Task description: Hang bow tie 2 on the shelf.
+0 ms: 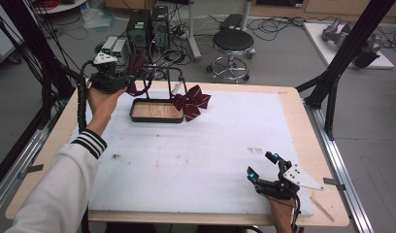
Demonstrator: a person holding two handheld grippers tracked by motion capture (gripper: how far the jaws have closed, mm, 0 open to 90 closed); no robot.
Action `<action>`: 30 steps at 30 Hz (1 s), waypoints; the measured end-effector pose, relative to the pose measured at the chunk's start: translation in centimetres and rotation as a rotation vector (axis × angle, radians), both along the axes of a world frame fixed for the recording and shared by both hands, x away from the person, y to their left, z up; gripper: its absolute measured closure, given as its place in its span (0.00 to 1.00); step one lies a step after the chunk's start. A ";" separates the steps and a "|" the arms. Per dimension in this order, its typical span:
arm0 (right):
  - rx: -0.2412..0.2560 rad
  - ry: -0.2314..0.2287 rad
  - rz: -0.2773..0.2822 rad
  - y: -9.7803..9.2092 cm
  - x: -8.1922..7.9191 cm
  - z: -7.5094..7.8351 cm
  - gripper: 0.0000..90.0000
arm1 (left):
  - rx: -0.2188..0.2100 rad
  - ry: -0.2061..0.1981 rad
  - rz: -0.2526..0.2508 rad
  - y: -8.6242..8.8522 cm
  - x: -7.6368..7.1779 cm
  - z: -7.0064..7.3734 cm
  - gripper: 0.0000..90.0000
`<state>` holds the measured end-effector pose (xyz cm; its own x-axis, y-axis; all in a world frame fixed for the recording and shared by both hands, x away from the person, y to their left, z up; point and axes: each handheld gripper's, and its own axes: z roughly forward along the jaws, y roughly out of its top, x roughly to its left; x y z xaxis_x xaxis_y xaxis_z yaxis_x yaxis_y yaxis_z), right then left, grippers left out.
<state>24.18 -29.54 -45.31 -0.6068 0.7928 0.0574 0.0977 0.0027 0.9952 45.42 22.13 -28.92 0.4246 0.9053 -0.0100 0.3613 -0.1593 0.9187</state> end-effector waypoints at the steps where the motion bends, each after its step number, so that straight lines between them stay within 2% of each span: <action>1: 0.001 0.002 0.000 0.0 0.0 0.0 0.13 | 0.002 -0.001 0.008 -0.1 0.0 -0.1 0.84; 12: -0.001 -0.001 0.000 0.0 0.0 0.0 0.13 | 0.026 0.023 0.032 -0.2 -0.1 -1.3 0.84; 20: -0.002 -0.003 0.001 0.0 0.0 0.0 0.13 | 0.027 0.018 0.061 -0.3 -0.1 -1.7 0.84; 30: -0.001 0.000 0.001 0.0 0.0 0.0 0.13 | 0.033 0.023 0.063 0.0 -0.1 -2.1 0.84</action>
